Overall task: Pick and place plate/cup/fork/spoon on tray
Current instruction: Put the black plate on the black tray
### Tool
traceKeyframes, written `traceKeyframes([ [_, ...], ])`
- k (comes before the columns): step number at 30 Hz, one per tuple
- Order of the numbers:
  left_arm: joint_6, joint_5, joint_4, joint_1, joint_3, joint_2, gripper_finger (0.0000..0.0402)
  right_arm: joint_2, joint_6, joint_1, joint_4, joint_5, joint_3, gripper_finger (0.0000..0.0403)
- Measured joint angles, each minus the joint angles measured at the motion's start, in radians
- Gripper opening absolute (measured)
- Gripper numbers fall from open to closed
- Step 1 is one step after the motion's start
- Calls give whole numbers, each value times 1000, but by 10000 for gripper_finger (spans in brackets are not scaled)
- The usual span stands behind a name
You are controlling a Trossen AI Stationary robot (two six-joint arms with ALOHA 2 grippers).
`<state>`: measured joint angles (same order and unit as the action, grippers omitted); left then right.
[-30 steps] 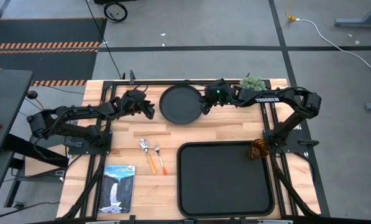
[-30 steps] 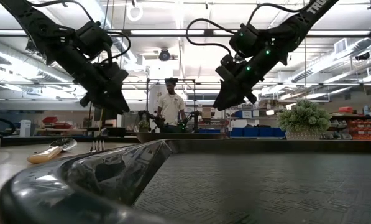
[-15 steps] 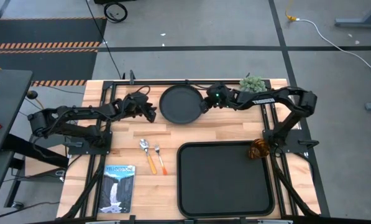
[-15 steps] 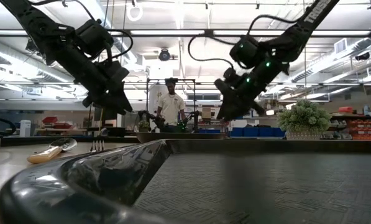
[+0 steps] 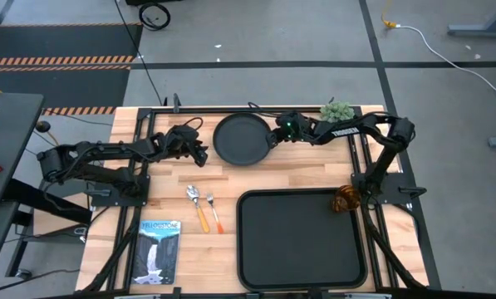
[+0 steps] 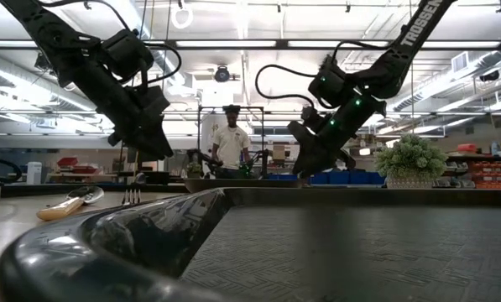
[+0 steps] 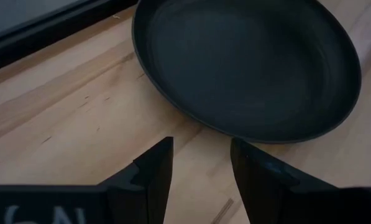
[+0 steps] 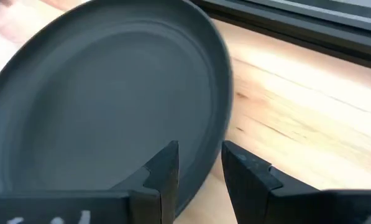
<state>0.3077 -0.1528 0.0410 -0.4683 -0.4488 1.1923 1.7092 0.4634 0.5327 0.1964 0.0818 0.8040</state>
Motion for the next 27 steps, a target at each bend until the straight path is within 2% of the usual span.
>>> traceKeyframes([
  [5,-3,-6,23,-7,0,0,169,12,-16,15,-15,1,0,128],
  [9,9,4,65,-38,-1,47,169,24,-30,25,-11,4,0,128],
  [15,74,131,179,-113,0,169,174,24,-32,23,-10,-3,0,128],
  [21,155,255,310,-185,-4,266,206,24,-40,23,-9,-26,0,128],
  [27,201,263,358,-208,-5,337,232,24,-49,21,-3,-27,0,128],
])
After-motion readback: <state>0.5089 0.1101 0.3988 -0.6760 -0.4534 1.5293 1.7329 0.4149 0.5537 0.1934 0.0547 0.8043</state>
